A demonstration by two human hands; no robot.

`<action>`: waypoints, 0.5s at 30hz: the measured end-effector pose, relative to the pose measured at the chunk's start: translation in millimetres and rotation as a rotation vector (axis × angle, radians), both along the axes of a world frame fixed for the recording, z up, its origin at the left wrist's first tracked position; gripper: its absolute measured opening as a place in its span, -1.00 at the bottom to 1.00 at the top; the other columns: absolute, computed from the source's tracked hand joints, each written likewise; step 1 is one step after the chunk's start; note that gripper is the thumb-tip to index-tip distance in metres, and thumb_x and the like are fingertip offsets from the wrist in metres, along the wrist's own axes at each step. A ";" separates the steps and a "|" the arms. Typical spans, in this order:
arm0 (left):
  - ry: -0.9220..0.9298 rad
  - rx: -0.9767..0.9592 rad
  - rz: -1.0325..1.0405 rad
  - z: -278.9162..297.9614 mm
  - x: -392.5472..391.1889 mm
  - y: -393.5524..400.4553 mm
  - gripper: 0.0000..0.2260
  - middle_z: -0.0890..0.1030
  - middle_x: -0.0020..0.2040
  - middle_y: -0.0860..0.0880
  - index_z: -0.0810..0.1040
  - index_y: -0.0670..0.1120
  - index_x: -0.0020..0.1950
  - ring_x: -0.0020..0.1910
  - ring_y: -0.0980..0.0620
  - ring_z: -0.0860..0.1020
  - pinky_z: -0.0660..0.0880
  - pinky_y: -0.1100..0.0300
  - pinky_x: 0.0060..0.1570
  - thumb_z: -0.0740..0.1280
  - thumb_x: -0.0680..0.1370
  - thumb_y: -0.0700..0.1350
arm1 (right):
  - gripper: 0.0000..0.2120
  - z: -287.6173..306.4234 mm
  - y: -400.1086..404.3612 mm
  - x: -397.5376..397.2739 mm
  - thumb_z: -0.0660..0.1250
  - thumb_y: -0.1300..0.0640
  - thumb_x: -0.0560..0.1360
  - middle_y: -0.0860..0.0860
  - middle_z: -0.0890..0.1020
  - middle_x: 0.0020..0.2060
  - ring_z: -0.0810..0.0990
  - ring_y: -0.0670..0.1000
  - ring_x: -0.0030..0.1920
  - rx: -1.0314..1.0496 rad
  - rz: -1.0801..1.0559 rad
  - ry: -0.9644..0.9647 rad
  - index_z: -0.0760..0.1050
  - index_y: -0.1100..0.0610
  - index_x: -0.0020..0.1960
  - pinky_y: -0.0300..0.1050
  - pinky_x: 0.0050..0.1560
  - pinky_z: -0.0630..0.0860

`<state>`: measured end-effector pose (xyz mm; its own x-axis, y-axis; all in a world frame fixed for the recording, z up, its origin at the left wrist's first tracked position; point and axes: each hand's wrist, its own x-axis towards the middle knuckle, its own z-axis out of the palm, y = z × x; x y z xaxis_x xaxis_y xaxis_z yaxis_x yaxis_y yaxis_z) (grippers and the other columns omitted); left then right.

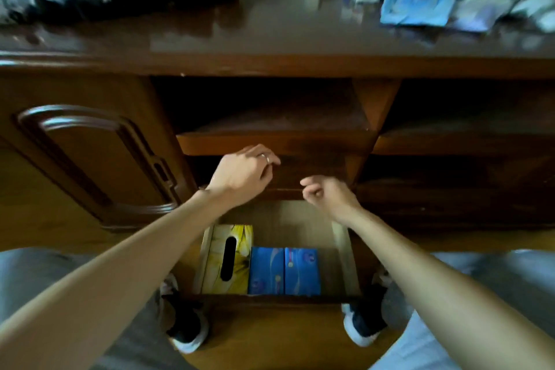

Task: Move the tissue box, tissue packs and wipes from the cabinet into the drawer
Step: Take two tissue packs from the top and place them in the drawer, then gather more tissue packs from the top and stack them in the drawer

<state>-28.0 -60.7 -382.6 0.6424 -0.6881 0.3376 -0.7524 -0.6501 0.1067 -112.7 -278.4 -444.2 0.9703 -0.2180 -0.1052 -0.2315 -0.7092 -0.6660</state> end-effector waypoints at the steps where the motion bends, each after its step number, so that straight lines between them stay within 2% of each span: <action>1: -0.091 -0.067 -0.027 25.1 2.3 -4.2 -0.80 0.64 0.18 0.03 0.66 0.01 0.17 0.14 0.02 0.61 0.60 0.12 -0.11 0.29 0.61 -0.11 | -0.80 27.4 -6.2 5.2 0.26 -0.05 0.56 -0.22 0.70 0.03 0.67 -0.14 0.01 0.000 -0.013 -0.100 0.61 -0.16 0.13 -0.16 -0.02 0.59; 3: -0.228 -0.167 -0.071 74.3 10.3 -14.1 -0.81 0.67 0.12 0.02 0.68 -0.03 0.12 0.13 0.01 0.60 0.61 0.11 -0.12 0.30 0.59 -0.14 | -0.86 82.9 -18.3 14.7 0.29 -0.06 0.56 -0.34 0.68 -0.10 0.66 -0.22 -0.13 -0.028 -0.028 -0.285 0.61 -0.21 0.05 -0.13 -0.06 0.63; 5: -0.320 -0.221 -0.086 121.3 24.0 -28.1 -0.82 0.68 0.09 0.02 0.69 -0.04 0.07 0.12 -0.01 0.59 0.59 0.10 -0.17 0.30 0.58 -0.16 | -0.86 137.9 -30.4 24.7 0.29 -0.07 0.55 -0.37 0.66 -0.13 0.66 -0.21 -0.18 -0.121 -0.043 -0.449 0.60 -0.23 0.05 -0.11 -0.11 0.65; 8: -0.337 -0.260 -0.070 181.4 50.1 -59.0 -0.82 0.67 0.08 0.02 0.69 -0.03 0.04 0.13 -0.04 0.57 0.58 0.04 -0.13 0.30 0.56 -0.15 | -0.83 207.5 -48.7 42.8 0.24 -0.10 0.50 -0.35 0.67 -0.18 0.64 -0.24 -0.13 -0.246 -0.042 -0.568 0.59 -0.22 0.02 -0.10 -0.09 0.61; 10: -0.300 -0.261 -0.003 207.9 70.0 -83.1 -0.81 0.66 0.09 0.01 0.69 0.02 0.05 0.16 -0.05 0.56 0.55 0.04 -0.05 0.28 0.57 -0.10 | -0.83 239.3 -64.2 58.5 0.22 -0.10 0.50 -0.28 0.66 -0.20 0.63 -0.21 -0.10 -0.369 -0.057 -0.589 0.59 -0.22 -0.01 -0.10 -0.13 0.56; 12: -0.242 -0.216 0.056 218.5 91.3 -105.4 -0.79 0.64 0.11 -0.02 0.68 0.06 0.09 0.18 -0.08 0.54 0.53 0.03 0.01 0.26 0.58 -0.05 | -0.84 254.6 -85.8 75.5 0.27 -0.05 0.51 -0.17 0.66 -0.13 0.62 -0.09 -0.03 -0.459 -0.111 -0.593 0.60 -0.18 0.02 -0.07 -0.11 0.54; 15: -0.055 -0.106 0.087 205.3 115.0 -129.8 -0.76 0.57 0.22 -0.06 0.63 0.07 0.20 0.27 -0.11 0.47 0.49 -0.01 0.16 0.29 0.57 -0.01 | -0.70 250.3 -115.3 92.7 0.28 -0.04 0.55 -0.03 0.61 0.18 0.48 0.06 0.27 -0.579 -0.092 -0.369 0.55 -0.10 0.26 0.04 0.22 0.45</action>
<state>87.0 -190.5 -177.3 0.6769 -0.5889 0.4417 -0.7000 -0.7006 0.1386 -20.0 -393.8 -193.9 0.8950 -0.2228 0.3864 -0.1388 -0.9624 -0.2333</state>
